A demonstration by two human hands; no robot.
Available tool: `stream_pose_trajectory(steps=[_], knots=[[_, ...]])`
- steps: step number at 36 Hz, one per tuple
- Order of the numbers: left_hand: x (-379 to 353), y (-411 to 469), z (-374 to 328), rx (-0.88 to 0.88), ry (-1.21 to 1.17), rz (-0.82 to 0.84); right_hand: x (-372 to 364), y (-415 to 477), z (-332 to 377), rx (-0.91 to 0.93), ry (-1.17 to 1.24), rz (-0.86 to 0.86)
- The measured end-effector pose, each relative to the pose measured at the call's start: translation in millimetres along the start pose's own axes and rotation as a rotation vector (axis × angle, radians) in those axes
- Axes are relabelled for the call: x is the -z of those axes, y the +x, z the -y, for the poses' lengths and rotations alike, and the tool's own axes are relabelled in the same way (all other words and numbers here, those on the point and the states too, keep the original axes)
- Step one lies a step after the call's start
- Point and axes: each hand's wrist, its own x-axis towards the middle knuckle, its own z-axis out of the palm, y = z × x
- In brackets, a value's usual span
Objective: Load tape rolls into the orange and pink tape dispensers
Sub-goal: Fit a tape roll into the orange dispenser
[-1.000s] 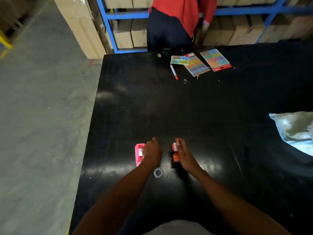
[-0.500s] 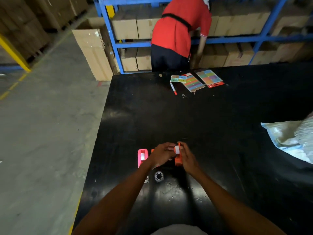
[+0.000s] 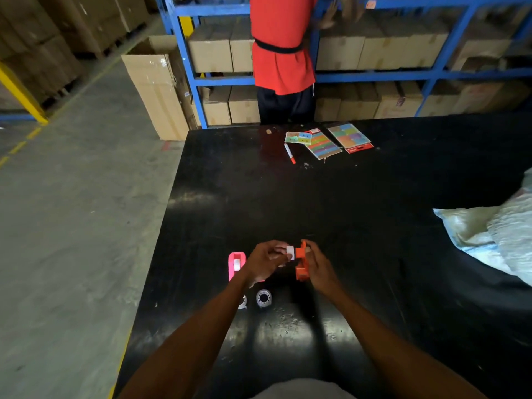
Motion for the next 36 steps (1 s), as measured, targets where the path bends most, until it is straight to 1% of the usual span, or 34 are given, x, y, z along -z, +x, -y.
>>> stream_pose_trajectory(steps=[4, 7, 9, 11, 13, 17, 22, 29, 33, 36], knots=[[-4, -1, 10, 0.025, 0.070, -0.051, 6, 6, -9, -0.015, -0.009, -0.024], [-11, -6, 23, 0.037, 0.196, -0.059, 7, 8, -11, -0.024, -0.001, -0.027], [-16, -8, 32, 0.004, 0.394, -0.020, 8, 8, -13, -0.035, -0.013, -0.008], [-22, -12, 40, -0.038, 0.592, 0.056, 8, 8, -14, -0.054, -0.026, 0.021], [-31, -13, 47, -0.028, 0.694, 0.116, 6, 9, -15, -0.067, -0.038, 0.032], [-48, -13, 59, 0.013, 0.826, 0.171, 7, 13, -19, -0.086, -0.062, 0.050], [-60, -9, 72, 0.032, 0.910, 0.195, 10, 19, -26, -0.078, -0.070, 0.054], [-63, -3, 86, -0.011, 0.930, 0.221, 6, 25, -38, -0.123, -0.052, 0.073], [-55, -5, 89, -0.083, 0.925, 0.188, 3, 26, -40, -0.138, -0.053, 0.080], [-43, -9, 90, -0.155, 0.934, 0.114, 1, 26, -40, -0.136, -0.064, 0.075]])
